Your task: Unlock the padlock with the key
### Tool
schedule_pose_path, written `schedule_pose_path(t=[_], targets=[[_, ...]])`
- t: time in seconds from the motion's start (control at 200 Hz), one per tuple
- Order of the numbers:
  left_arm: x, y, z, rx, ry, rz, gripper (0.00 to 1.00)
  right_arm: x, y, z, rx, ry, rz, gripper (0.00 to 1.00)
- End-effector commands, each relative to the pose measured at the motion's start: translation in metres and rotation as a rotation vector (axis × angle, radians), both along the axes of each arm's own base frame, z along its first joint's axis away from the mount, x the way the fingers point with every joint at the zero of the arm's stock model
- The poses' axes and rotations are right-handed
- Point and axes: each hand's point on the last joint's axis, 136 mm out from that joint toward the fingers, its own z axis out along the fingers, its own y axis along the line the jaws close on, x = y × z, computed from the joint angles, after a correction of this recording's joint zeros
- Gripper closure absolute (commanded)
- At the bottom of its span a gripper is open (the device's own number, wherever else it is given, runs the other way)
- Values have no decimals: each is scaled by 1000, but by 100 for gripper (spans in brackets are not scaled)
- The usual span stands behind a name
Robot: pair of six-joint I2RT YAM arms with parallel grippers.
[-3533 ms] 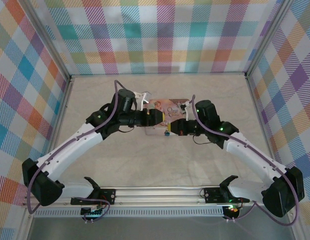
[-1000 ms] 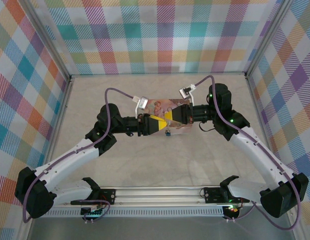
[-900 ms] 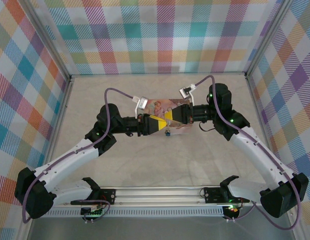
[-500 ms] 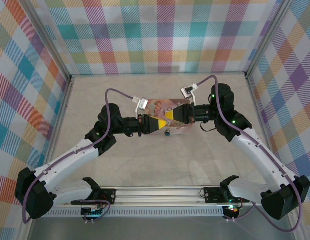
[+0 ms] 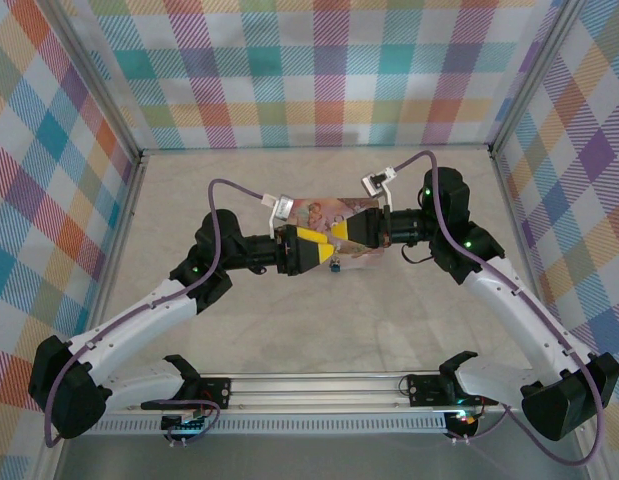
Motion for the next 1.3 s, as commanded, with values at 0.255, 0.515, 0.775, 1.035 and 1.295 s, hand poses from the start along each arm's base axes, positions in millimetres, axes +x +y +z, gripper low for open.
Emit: schedule_pose_path(t=[0.255,0.515,0.775,1.035,1.295], targets=[[-19,-3,40,-121,-113,-111,2,-11,2,9,62,0,90,93],[-24,-10,41,-130,-94,-151,12,-5,6,8,73,9,95,93],[-31,-3,45,-124,-108,-147,39,0,5,10,68,-17,60,93],[-32,2,35,-85,-107,-110,52,-1,3,12,66,-24,53,93],[-29,0,31,-62,-101,-108,77,-5,1,11,63,-22,57,92]])
